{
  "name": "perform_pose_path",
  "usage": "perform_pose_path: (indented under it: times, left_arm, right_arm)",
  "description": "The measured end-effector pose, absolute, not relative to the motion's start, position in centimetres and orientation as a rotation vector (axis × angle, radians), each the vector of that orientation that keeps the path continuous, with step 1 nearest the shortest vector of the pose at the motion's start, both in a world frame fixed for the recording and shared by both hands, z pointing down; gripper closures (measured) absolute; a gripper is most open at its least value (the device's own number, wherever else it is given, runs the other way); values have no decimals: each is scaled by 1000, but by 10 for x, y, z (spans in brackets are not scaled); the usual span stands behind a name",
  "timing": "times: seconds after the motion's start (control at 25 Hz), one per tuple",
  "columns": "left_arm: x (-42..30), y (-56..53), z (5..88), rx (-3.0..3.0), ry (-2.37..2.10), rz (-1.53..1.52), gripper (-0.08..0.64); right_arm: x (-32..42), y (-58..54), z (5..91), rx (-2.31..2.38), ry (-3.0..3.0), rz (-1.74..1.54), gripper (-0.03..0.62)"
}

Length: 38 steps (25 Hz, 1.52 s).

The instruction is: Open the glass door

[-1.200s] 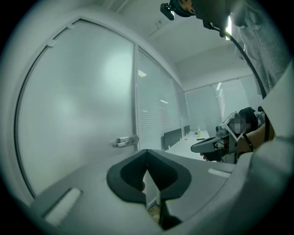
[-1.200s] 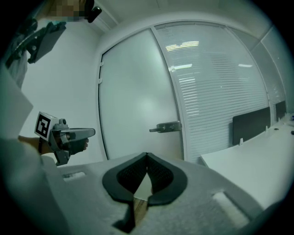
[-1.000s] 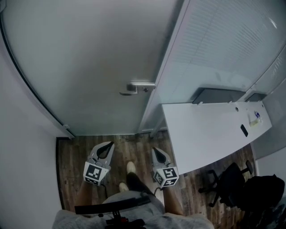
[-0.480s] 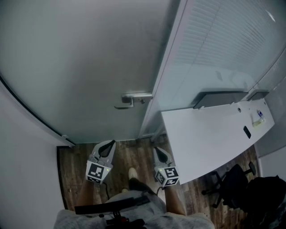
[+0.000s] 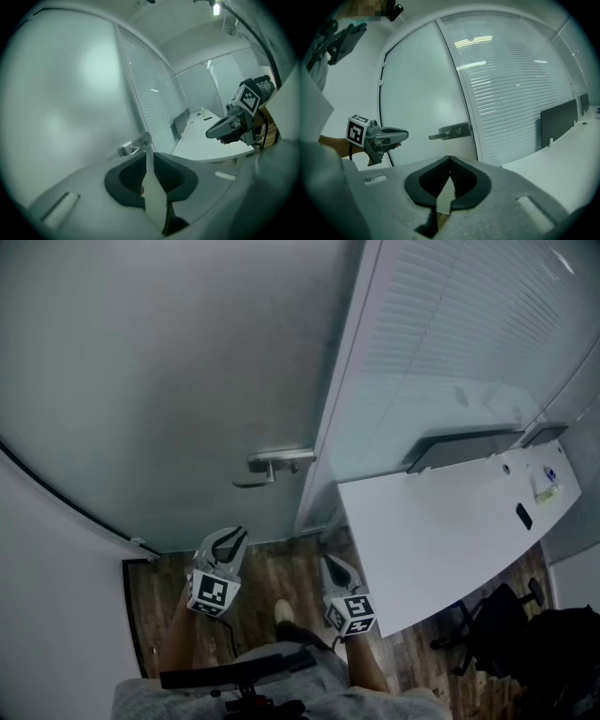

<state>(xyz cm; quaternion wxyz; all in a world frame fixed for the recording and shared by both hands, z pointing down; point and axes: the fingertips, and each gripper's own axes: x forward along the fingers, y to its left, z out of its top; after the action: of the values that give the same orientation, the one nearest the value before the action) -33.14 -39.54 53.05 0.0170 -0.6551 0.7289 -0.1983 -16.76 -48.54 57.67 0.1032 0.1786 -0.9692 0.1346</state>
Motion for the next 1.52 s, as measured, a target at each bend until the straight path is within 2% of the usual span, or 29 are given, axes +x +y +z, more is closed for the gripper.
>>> perform_pose_path:
  times: [0.6, 0.92, 1.52]
  left_arm:
    - [-366, -464, 549, -1930, 1965, -1034, 329]
    - [-387, -486, 577, -1837, 1777, -1306, 319]
    - [-404, -521, 599, -1808, 1652, -1478, 324]
  right_arm:
    - [-156, -512, 593, 595, -2830, 505, 591]
    - [-151, -533, 601, 638, -2820, 547, 591]
    - [-159, -562, 617, 608, -2795, 553, 591]
